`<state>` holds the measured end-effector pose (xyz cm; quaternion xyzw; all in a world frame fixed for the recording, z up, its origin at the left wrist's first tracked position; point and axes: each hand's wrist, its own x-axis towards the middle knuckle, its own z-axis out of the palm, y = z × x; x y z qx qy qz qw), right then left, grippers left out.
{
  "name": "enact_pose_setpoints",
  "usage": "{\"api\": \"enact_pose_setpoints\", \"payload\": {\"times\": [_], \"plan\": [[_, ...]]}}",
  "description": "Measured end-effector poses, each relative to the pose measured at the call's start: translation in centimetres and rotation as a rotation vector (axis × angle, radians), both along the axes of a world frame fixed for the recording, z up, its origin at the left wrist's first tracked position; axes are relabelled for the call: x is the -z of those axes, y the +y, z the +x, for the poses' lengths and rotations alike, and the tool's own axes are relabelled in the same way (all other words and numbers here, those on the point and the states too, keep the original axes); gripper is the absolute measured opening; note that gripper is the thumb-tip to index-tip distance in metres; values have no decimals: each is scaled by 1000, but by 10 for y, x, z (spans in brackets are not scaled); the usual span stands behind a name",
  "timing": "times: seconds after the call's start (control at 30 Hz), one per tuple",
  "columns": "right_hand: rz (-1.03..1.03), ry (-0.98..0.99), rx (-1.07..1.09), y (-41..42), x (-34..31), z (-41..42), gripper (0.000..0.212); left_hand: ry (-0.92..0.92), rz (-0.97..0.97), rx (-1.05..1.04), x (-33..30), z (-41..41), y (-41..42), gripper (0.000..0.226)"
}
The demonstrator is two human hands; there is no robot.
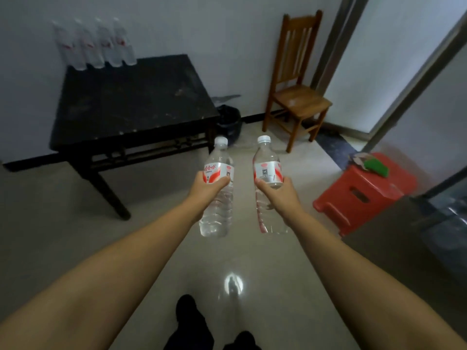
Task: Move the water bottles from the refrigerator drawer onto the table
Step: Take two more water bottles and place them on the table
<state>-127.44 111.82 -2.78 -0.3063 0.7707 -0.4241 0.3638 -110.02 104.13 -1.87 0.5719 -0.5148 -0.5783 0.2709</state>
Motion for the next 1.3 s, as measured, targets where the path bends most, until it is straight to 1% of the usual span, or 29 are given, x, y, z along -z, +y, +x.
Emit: {"api": "enact_pose_setpoints", "payload": {"times": [0.07, 0.17, 0.23, 0.4, 0.53, 0.63, 0.83, 0.93, 1.17, 1.3], "plan": [[-14, 39, -65, -18, -1, 23, 60, -10, -6, -61, -1, 30, -8, 48], [-39, 33, -184, -54, -3, 69, 52, -28, -22, -165, 2, 82, -28, 49], [-55, 30, -224, -78, -3, 98, 52, -47, -36, -205, 4, 111, -43, 47], [-46, 3, -266, -135, 14, 174, 63, -66, -21, -290, 8, 182, -87, 46], [-65, 23, -284, -179, 19, 225, 59, -79, -16, -318, 15, 231, -130, 53], [-65, 40, -277, -208, 18, 245, 62, -77, -9, -328, 20, 251, -159, 55], [-35, 52, -284, -268, 22, 253, 65, -77, 2, -322, 27, 260, -218, 55], [-42, 50, -301, -305, 21, 248, 65, -55, 14, -303, 35, 255, -258, 60], [-67, 65, -358, -435, 21, 219, 64, -101, -17, -349, 38, 232, -380, 58], [-77, 81, -408, -511, 9, 202, 63, -117, -10, -375, 35, 223, -451, 65]]}}
